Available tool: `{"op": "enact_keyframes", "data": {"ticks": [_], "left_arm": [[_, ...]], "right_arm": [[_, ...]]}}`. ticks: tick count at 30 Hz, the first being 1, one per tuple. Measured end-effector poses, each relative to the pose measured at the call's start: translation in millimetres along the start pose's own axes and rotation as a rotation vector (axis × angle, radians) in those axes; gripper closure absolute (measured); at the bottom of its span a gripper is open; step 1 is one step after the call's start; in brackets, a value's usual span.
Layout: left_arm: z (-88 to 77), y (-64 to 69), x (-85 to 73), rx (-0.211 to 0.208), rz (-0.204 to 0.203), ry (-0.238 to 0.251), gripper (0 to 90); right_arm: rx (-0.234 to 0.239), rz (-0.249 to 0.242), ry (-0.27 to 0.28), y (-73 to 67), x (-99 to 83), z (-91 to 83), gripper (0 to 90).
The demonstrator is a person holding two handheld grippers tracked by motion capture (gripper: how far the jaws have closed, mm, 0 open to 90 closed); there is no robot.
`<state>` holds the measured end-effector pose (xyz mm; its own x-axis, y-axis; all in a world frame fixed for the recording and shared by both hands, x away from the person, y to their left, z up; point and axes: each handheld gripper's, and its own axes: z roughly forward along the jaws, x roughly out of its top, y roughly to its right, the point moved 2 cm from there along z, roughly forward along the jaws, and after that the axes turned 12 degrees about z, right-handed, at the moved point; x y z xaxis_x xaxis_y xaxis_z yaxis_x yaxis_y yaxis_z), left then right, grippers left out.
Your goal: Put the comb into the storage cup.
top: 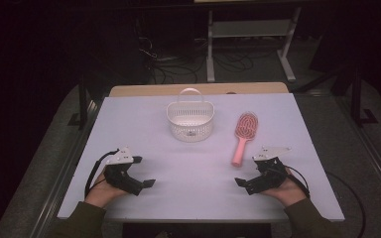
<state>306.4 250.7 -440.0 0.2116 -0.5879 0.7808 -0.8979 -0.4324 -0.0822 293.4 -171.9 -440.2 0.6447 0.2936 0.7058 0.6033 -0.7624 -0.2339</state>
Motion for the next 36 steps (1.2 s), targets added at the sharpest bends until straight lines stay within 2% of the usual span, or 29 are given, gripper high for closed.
{"op": "enact_keyframes", "data": {"ticks": [17, 27, 36], "left_arm": [[-0.9, -0.3, -0.2, -0.002, -0.014, 0.016, 0.0], [3.0, -0.2, 0.7, -0.025, -0.016, 0.024, 0.0], [2.3, -0.6, 1.8, -0.016, -0.013, 0.031, 0.0]], "right_arm": [[0.002, 0.007, 0.009, -0.4, 4.6, -1.9, 0.0], [-0.017, 0.015, 0.015, 0.9, 11.5, -1.8, 0.0], [-0.021, 0.015, 0.019, 1.4, 20.4, 1.2, 0.0]]}}
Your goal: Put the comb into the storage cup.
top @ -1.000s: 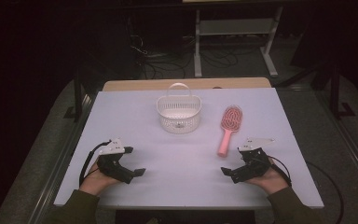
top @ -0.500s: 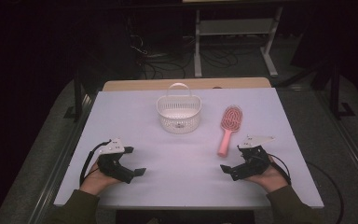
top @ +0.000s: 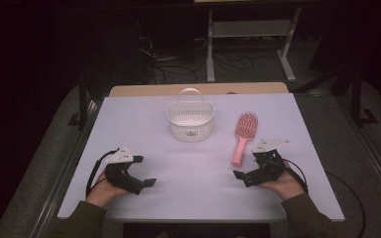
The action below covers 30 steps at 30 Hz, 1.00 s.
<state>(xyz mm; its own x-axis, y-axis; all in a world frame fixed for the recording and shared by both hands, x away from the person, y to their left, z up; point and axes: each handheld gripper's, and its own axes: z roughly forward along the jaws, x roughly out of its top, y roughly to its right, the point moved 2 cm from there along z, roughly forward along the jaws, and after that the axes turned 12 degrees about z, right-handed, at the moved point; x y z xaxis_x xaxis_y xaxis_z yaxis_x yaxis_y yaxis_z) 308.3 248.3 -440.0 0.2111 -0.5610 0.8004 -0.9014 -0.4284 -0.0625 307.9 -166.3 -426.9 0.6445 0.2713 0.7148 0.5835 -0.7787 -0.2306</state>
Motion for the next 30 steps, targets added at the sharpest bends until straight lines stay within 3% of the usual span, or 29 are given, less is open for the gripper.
{"op": "enact_keyframes", "data": {"ticks": [30], "left_arm": [[-3.8, 0.8, -1.0, 0.019, 0.003, -0.005, 0.0]], "right_arm": [[0.017, 0.009, 0.007, 2.9, 21.2, 6.0, 0.0]]}}
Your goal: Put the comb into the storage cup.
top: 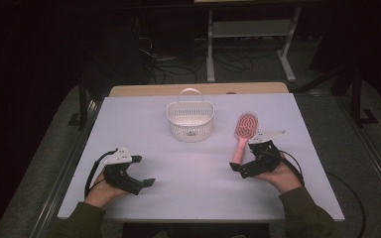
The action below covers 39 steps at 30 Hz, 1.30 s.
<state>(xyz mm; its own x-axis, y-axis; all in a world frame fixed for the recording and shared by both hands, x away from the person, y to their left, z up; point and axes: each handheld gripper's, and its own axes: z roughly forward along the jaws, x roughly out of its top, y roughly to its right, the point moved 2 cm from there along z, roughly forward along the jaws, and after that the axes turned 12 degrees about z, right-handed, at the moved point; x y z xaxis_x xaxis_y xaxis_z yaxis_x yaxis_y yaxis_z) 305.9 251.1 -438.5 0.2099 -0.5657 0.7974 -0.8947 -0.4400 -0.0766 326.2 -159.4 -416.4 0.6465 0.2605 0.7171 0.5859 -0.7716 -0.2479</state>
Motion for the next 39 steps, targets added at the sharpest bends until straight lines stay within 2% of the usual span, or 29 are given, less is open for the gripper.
{"op": "enact_keyframes", "data": {"ticks": [12, 32, 39], "left_arm": [[-1.8, -1.1, -0.5, 0.006, -0.008, 0.007, 0.0], [-5.0, -2.3, -0.5, 0.010, -0.008, 0.016, 0.0], [-4.5, -2.7, -1.0, 0.010, -0.012, 0.018, 0.0]], "right_arm": [[-0.002, -0.001, -0.023, -0.2, 9.8, 7.2, 0.0], [-0.003, -0.014, -0.022, -1.8, 30.9, 18.4, 0.0], [-0.003, 0.001, -0.028, 1.3, 35.6, 24.1, 0.0]]}}
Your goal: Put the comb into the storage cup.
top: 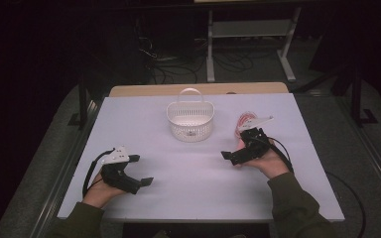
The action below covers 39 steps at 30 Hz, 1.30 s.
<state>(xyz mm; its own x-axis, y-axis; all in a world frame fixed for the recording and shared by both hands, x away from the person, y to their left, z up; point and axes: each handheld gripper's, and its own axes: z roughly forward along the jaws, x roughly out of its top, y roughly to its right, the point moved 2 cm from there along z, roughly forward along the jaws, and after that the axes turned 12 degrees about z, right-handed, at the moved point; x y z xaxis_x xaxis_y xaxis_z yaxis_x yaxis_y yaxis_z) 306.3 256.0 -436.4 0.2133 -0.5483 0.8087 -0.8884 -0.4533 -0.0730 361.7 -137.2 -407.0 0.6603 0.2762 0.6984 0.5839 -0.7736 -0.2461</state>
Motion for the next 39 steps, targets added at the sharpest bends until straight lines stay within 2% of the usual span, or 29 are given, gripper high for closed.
{"op": "enact_keyframes", "data": {"ticks": [15, 22, 34, 39], "left_arm": [[-0.9, -0.8, -0.1, -0.001, -0.003, 0.004, 0.0], [-0.4, -0.6, -0.1, -0.001, -0.003, 0.003, 0.0], [-0.4, -0.6, -0.1, -0.002, -0.003, 0.003, 0.0], [-0.5, -0.6, -0.2, -0.001, -0.004, 0.004, 0.0]], "right_arm": [[-0.010, 0.004, -0.029, 3.7, 7.4, 17.7, 0.4], [-0.007, 0.009, -0.036, 4.5, 10.8, 23.3, 3.9], [0.000, 0.033, -0.062, 6.8, 12.1, 28.7, 16.9], [0.002, 0.038, -0.073, 7.6, 11.2, 30.1, 25.5]]}}
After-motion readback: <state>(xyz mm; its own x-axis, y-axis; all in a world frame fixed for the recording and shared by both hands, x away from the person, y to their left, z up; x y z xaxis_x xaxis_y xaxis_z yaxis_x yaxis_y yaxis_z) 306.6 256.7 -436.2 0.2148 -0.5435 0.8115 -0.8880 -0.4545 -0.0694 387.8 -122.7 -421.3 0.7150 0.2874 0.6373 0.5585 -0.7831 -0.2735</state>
